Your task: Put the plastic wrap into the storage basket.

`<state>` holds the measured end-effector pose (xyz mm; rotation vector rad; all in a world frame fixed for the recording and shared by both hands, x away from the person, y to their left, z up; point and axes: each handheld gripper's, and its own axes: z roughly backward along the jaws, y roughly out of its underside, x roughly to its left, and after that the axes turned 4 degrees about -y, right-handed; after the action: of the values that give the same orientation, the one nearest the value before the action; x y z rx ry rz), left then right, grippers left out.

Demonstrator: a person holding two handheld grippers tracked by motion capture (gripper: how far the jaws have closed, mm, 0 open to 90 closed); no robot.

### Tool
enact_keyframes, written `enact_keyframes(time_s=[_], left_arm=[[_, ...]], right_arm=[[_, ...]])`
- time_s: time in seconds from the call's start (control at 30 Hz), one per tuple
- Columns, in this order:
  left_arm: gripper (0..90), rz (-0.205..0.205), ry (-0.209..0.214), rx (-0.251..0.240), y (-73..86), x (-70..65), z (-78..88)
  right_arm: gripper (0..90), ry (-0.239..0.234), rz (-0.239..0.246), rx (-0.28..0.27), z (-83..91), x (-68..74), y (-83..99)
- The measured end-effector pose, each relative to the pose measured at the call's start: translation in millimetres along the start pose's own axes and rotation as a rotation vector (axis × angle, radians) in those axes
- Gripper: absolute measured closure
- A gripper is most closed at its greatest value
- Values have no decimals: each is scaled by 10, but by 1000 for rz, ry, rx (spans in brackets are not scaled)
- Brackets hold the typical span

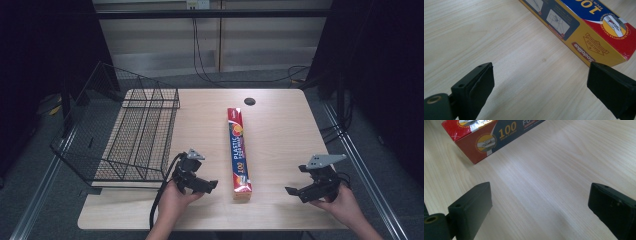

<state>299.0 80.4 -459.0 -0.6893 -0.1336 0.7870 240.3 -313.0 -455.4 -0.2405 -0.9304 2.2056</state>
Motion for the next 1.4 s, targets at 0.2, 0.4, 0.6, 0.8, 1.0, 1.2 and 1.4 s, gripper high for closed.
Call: enact_keyframes(time_s=[0.2,0.4,0.6,0.8,1.0,1.2,1.4], left_arm=[[81,-12,19,7,-13,-1,-5],[99,0,32,6,-53,-21,-3],[159,-7,47,-8,-163,-50,-5],[157,15,62,9,-295,-40,-40],[141,44,56,14,-476,-20,-66],[131,35,50,37,-697,-50,-93],[134,56,52,41,-864,-110,-215]], right_arm=[[60,-4,12,4,4,4,7],[61,12,-6,2,16,4,15],[63,12,-6,-1,24,8,31],[66,8,-6,-4,26,11,27],[67,5,-9,-5,29,15,26],[66,4,-3,-2,27,10,26],[67,9,6,-13,38,-5,26]])
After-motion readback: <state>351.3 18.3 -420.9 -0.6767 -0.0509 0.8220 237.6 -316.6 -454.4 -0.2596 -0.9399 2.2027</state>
